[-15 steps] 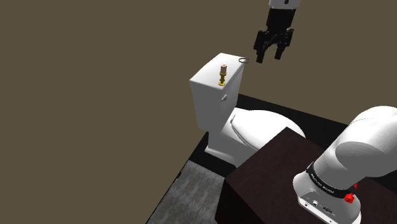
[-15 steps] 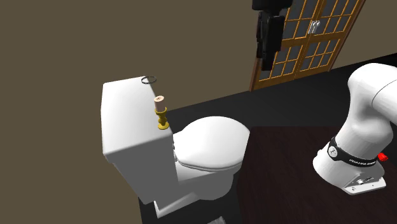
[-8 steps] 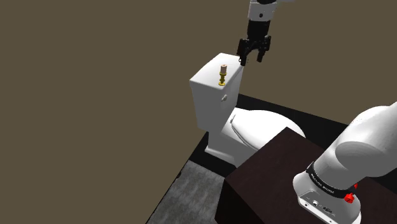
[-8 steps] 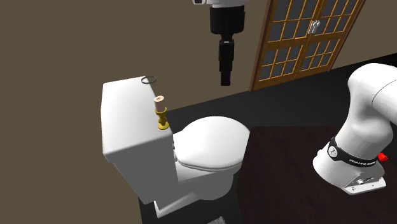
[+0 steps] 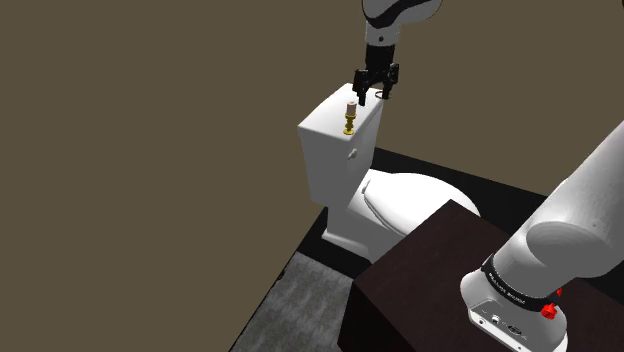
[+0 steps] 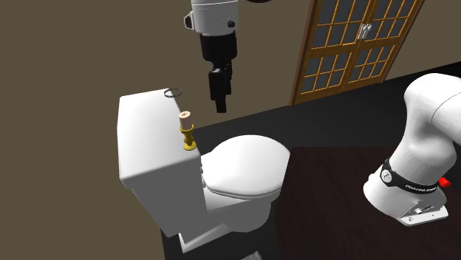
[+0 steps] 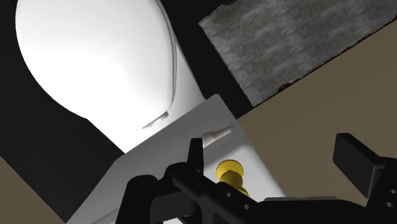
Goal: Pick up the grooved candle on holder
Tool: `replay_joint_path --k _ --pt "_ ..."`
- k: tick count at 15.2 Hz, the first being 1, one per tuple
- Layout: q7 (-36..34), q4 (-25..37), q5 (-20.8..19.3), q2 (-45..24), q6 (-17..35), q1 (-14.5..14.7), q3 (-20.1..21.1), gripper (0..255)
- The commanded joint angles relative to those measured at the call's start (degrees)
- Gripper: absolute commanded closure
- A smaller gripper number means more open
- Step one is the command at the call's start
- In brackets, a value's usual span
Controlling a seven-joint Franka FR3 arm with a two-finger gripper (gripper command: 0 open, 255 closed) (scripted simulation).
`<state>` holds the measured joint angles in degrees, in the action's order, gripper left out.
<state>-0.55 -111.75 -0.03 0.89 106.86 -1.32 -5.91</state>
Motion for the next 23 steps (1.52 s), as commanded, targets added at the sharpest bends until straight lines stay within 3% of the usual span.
replay_joint_path --k 1,8,17,18,23 --pt "0.77 3.59 -0.01 -4.53 1.05 -0.22 -0.24 0" --pt "2.58 17.53 0.19 -19.06 1.88 -1.06 -0.48 0" --pt "2.57 13.98 0.36 -20.72 7.08 -1.10 -0.39 0" --pt "2.58 14.00 0.36 -20.69 7.03 -1.10 -0.40 255" --pt "2.58 13.96 0.36 -20.69 7.07 -1.10 -0.40 255"
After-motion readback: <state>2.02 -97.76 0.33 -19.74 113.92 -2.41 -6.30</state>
